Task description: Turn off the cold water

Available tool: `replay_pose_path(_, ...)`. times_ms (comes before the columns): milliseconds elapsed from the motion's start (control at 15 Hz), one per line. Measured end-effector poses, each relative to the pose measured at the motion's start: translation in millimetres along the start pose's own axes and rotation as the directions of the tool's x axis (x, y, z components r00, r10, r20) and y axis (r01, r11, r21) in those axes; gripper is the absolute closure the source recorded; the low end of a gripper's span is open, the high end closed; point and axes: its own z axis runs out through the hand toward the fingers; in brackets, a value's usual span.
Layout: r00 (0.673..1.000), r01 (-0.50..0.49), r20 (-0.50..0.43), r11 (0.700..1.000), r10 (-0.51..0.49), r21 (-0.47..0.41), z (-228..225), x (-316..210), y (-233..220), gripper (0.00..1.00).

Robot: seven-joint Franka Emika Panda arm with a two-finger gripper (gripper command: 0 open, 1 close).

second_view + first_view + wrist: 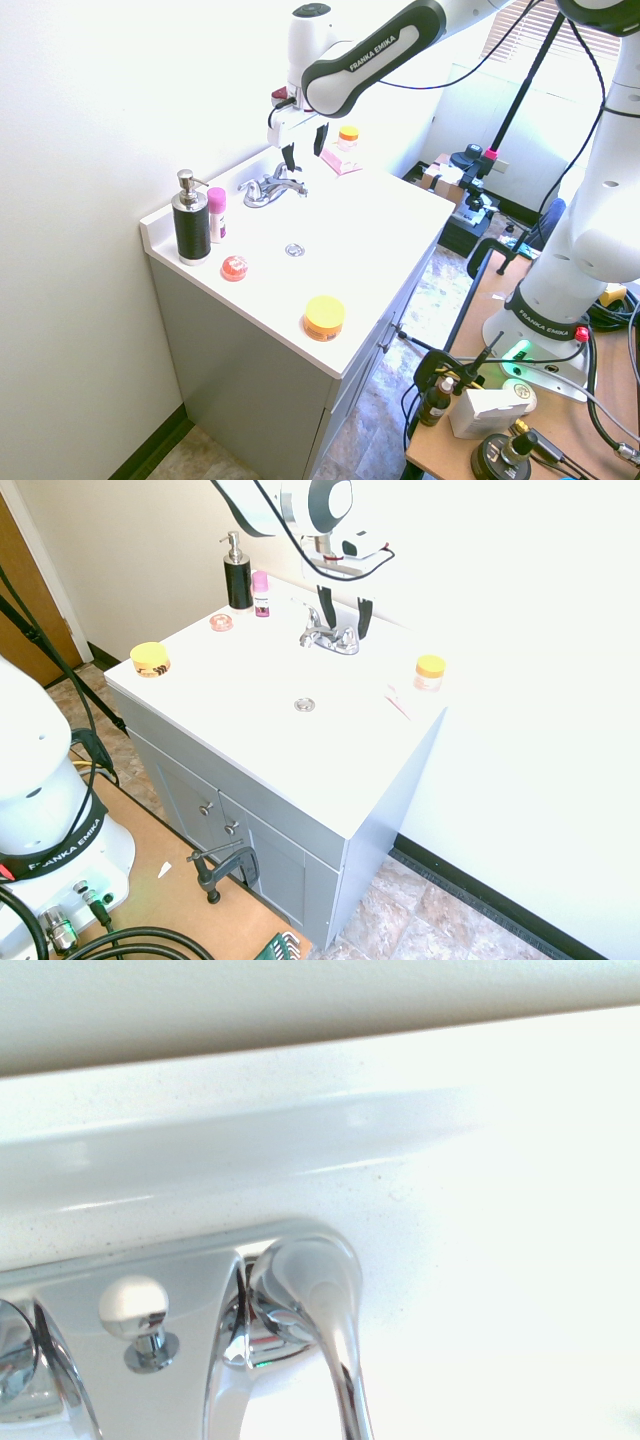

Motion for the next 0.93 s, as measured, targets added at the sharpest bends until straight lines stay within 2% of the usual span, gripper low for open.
replay_pose_path(600, 0.999, -0.018, -0.027, 0.998, 0.016, -0.065, 8, 15, 14, 0.00)
replay_pose_path(933, 0.998, -0.036, -0.058, 0.997, 0.032, -0.073, 24, 36, 7, 0.00)
